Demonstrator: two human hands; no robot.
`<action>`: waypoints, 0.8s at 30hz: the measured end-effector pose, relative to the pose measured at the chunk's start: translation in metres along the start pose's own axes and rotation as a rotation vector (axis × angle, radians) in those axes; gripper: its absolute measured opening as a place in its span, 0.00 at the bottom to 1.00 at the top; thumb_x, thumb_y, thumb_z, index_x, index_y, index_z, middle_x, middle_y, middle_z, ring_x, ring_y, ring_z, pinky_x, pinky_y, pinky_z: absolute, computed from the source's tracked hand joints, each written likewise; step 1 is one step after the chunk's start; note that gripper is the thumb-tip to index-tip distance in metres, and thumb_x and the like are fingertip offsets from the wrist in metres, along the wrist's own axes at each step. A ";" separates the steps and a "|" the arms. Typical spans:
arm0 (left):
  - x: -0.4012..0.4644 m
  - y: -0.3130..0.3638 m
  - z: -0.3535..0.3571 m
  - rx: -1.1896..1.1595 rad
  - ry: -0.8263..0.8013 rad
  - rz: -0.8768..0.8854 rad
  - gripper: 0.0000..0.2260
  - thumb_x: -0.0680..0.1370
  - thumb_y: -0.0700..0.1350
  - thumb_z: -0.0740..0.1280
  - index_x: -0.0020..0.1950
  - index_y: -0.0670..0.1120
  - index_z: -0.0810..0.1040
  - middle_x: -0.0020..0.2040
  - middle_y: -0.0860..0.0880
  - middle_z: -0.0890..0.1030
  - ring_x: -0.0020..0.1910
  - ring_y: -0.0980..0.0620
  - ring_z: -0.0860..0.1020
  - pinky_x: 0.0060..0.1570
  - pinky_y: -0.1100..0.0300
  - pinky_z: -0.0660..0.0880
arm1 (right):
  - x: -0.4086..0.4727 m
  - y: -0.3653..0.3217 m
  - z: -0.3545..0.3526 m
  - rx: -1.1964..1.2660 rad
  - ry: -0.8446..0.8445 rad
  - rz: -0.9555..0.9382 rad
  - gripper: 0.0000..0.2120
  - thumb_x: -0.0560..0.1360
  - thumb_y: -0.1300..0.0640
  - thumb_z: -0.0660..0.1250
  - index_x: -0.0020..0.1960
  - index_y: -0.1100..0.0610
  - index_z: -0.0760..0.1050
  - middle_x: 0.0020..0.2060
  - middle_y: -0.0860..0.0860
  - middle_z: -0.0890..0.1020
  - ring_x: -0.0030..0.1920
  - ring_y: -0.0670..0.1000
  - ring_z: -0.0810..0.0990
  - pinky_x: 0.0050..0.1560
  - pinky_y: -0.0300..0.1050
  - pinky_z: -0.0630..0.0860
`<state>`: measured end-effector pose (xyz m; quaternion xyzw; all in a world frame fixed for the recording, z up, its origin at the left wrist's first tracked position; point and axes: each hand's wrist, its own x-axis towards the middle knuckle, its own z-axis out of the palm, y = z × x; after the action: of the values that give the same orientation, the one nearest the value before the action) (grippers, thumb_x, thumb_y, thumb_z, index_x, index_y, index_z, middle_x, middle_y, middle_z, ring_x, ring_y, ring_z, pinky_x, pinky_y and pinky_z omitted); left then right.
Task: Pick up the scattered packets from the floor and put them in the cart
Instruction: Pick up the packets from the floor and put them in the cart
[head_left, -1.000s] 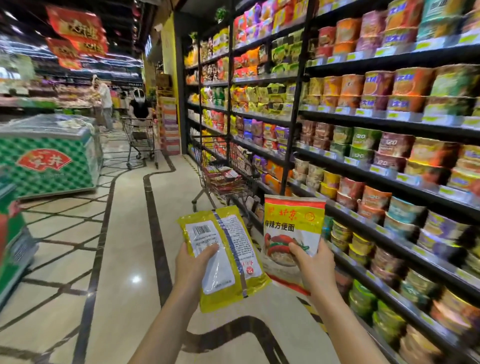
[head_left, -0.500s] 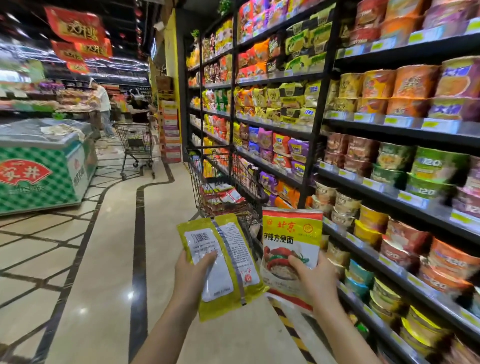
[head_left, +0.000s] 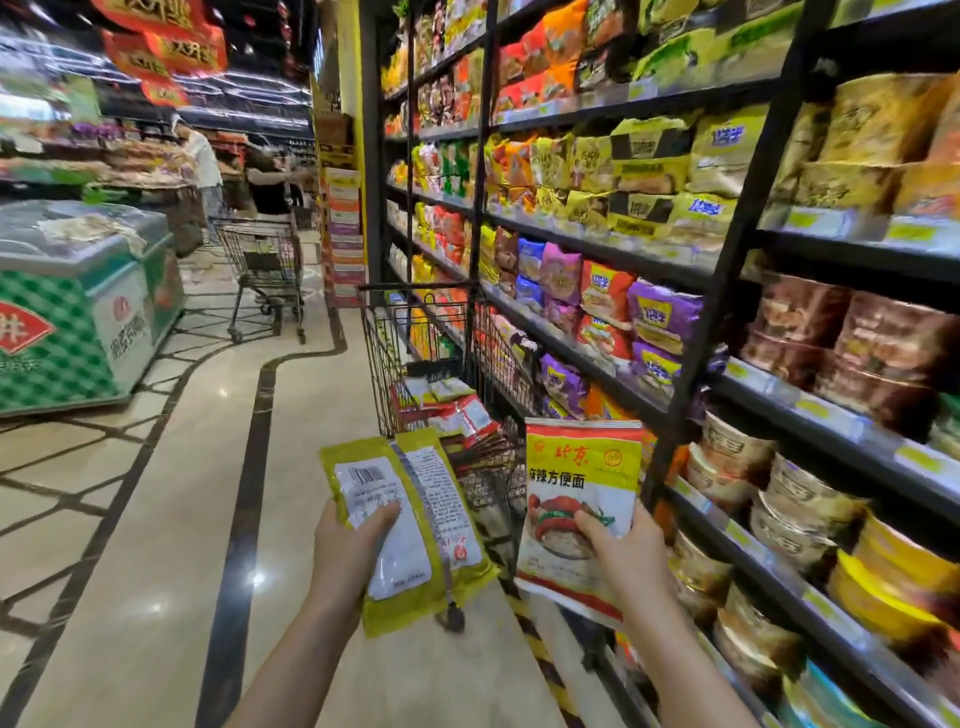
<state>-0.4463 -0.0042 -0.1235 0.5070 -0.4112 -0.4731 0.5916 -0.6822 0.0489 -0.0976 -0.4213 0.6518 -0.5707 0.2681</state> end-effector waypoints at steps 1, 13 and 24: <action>0.022 -0.002 0.011 0.008 0.006 0.001 0.14 0.74 0.35 0.68 0.59 0.40 0.76 0.50 0.44 0.82 0.44 0.49 0.81 0.40 0.59 0.75 | 0.022 0.006 0.009 -0.015 0.003 0.010 0.10 0.73 0.62 0.69 0.51 0.52 0.73 0.45 0.47 0.79 0.43 0.47 0.77 0.39 0.38 0.72; 0.253 -0.054 0.144 0.188 0.044 -0.072 0.17 0.71 0.43 0.72 0.58 0.46 0.76 0.50 0.46 0.81 0.47 0.46 0.79 0.49 0.52 0.75 | 0.291 0.073 0.088 -0.129 -0.054 0.071 0.08 0.73 0.60 0.69 0.51 0.52 0.75 0.44 0.51 0.81 0.48 0.53 0.79 0.45 0.43 0.70; 0.459 -0.106 0.256 0.320 0.300 -0.217 0.18 0.68 0.49 0.73 0.54 0.46 0.73 0.54 0.42 0.80 0.51 0.42 0.79 0.50 0.50 0.75 | 0.560 0.126 0.167 -0.225 -0.280 0.093 0.09 0.71 0.63 0.71 0.49 0.55 0.76 0.44 0.52 0.81 0.49 0.53 0.80 0.49 0.44 0.72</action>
<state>-0.6104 -0.5105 -0.1874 0.7001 -0.3316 -0.3819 0.5040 -0.8546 -0.5175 -0.1810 -0.4932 0.6867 -0.4170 0.3336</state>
